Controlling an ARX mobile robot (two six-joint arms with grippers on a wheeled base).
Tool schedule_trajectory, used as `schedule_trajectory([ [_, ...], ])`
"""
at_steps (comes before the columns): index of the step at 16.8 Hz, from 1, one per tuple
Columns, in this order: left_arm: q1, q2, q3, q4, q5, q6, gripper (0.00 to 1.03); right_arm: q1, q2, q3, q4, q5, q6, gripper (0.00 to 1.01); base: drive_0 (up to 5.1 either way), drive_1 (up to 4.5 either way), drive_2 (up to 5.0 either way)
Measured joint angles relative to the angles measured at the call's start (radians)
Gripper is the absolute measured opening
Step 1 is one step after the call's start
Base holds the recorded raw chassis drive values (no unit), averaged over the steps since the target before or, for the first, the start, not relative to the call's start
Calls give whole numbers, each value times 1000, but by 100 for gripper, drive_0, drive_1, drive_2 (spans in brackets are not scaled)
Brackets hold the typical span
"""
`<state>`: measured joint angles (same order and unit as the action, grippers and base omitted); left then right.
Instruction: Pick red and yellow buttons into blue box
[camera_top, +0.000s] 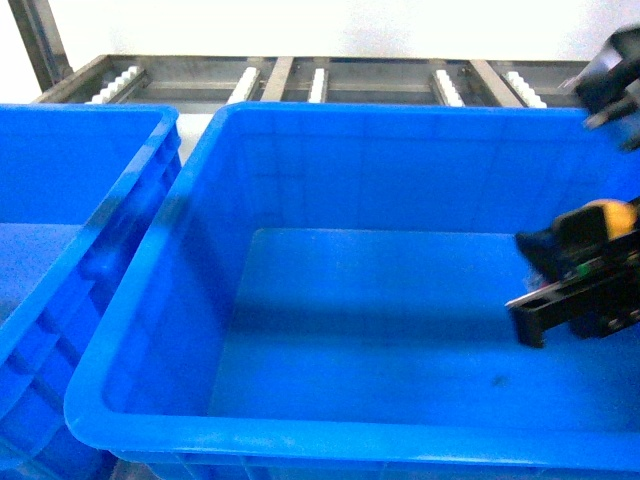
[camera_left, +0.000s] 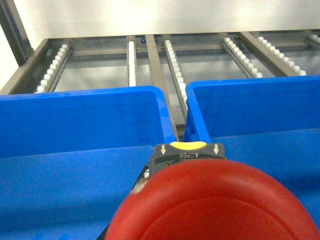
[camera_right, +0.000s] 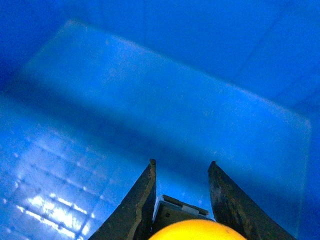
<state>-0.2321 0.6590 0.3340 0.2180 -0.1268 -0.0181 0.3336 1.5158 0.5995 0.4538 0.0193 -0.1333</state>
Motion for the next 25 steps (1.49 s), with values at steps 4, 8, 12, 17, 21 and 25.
schedule_trajectory([
  [4,0,0,0,0,0,0,25,0,243,89,-76,-5,-64,29,0,0,0],
  [8,0,0,0,0,0,0,25,-7,269,76,-29,-13,-76,65,0,0,0],
  [12,0,0,0,0,0,0,25,-100,49,13,69,-37,-35,97,0,0,0],
  [17,0,0,0,0,0,0,25,-303,-394,-137,47,-142,13,98,0,0,0],
  [21,0,0,0,0,0,0,25,-621,-847,-240,-142,-368,59,98,0,0,0],
  [25,0,0,0,0,0,0,25,-716,-1188,-388,-382,-435,119,98,0,0,0],
])
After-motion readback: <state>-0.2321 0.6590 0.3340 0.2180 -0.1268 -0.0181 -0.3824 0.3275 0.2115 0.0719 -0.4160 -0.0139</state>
